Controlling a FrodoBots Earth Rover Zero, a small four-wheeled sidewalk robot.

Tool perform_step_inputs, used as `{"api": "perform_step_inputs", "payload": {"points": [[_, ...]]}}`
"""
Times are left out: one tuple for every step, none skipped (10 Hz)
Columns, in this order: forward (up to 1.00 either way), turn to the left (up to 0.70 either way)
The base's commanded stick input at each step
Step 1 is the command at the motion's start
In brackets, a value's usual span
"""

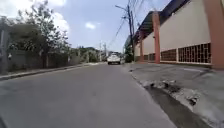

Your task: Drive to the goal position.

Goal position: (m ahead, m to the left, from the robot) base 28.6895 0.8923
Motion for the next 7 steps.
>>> {"api": "perform_step_inputs", "payload": {"points": [[1.0, 0.02], [1.0, 0.15], [1.0, 0.3], [1.0, 0.37], [1.0, 0.37], [1.0, 0.36], [1.0, 0.33]]}}
